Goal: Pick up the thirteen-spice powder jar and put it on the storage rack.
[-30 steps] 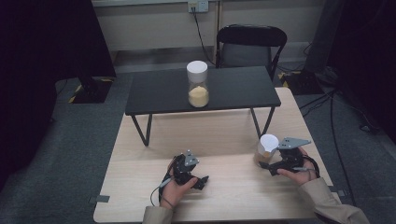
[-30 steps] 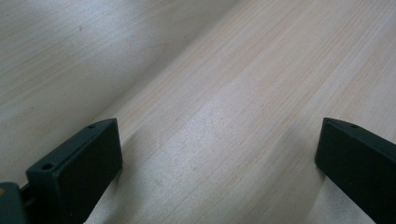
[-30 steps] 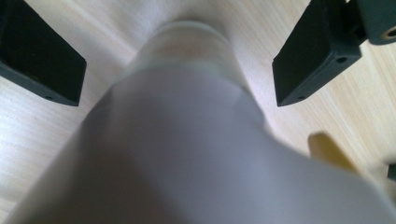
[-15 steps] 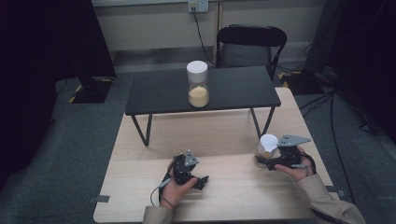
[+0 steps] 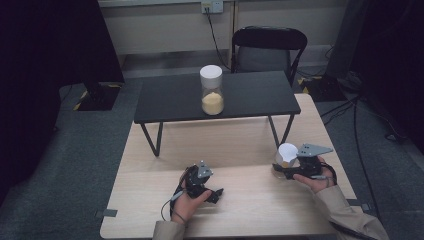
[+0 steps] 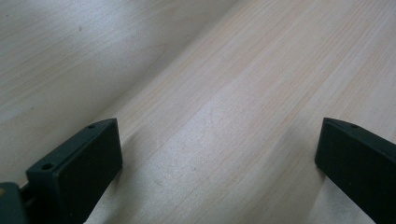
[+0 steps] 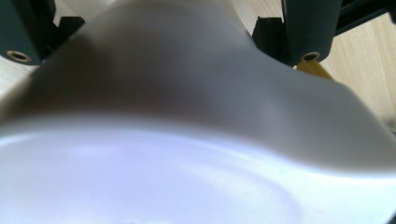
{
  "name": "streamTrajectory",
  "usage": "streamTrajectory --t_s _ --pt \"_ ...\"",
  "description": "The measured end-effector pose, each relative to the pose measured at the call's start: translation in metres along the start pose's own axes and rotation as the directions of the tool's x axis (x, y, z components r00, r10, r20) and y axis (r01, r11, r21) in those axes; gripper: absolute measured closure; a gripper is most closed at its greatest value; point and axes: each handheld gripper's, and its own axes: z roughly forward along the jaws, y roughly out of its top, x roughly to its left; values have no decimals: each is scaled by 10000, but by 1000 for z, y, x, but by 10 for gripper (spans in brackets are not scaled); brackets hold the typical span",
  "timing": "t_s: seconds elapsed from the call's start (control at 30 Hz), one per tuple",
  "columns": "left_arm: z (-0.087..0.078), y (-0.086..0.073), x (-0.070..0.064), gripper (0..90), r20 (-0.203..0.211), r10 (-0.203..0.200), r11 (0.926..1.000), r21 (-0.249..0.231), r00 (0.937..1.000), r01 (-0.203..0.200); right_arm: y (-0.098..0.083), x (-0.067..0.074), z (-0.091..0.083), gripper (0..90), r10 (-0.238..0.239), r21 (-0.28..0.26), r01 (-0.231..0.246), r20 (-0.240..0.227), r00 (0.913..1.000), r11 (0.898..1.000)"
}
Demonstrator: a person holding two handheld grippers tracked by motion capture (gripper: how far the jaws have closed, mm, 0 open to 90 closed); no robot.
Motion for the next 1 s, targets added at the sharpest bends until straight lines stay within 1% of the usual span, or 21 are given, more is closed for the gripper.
streamTrajectory --t_s 0.3,0.43,0.57,0.63,0.8,1.0 --pt "0 0 0 0 1 -2 10000 -2 10000 2 2 3 1 305 -44 -24 44 121 9999 10000" --pt "0 0 0 0 2 -1 10000 -1 10000 1 7 2 1 305 -20 3 20 -30 10000 10000" --pt "0 0 0 0 1 0 10000 1 10000 0 14 4 3 305 -90 87 92 -168 9998 9999" --pt "0 0 0 0 2 -2 10000 -2 10000 2 17 4 4 305 -30 76 32 -260 9997 10000" --pt "0 0 0 0 2 -10 10000 -8 10000 10 27 6 7 305 -133 124 139 -432 9990 9998" --pt "0 0 0 0 5 -2 10000 -5 10000 2 40 8 10 305 -55 199 69 -682 9977 9998"
